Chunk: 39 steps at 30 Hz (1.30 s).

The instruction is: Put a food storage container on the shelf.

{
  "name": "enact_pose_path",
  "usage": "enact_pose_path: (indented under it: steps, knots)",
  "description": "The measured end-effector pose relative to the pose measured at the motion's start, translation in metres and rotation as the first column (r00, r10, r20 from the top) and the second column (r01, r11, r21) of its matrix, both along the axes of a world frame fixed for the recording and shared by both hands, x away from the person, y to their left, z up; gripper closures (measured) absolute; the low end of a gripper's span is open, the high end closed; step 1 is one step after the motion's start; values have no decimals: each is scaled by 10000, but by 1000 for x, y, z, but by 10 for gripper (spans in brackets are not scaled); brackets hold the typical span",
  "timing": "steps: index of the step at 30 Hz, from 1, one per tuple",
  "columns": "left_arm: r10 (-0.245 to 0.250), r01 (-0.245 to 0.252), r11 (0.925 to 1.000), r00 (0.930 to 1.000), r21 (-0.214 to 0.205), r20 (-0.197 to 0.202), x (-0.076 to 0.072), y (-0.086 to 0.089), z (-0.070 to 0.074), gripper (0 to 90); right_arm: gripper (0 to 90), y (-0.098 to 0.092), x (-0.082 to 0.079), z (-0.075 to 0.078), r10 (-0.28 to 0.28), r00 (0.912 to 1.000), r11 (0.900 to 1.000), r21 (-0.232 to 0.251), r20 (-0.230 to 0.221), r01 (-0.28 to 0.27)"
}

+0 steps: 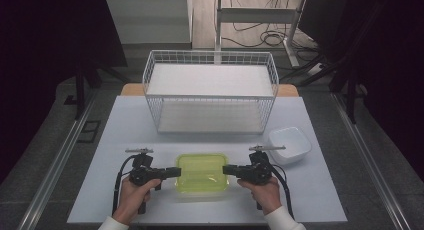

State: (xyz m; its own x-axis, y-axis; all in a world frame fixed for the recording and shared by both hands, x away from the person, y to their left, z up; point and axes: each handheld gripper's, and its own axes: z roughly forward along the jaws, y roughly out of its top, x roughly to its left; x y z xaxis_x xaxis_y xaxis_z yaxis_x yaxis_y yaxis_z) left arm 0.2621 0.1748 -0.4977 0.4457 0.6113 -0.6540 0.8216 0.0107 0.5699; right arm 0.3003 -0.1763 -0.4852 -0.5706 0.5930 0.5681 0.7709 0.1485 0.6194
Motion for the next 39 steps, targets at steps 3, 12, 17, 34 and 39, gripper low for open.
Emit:
enact_pose_path:
  steps: [3,12,17,34,39]
  knots:
    - [-75,71,9999,9992,108,385,-2,-1,5,801,798,0,-2,5,121,9992,9999,-105,380,-117]
    - [-16,-21,9996,9912,278,1325,-9,-3,21,801,798,-2,-6,18,260,9917,9996,-149,1257,-243]
    - [-26,-77,9987,9797,504,2006,-14,-4,33,802,797,-1,-11,30,315,9828,9993,-256,1818,-273]
    - [-47,-150,9977,9571,659,2897,-15,-6,55,804,795,-1,-16,55,459,9476,9982,-502,3161,-316]
    - [-64,-176,9971,9492,736,3147,-16,-7,62,803,795,-2,-17,61,467,9395,9983,-494,3392,-318]
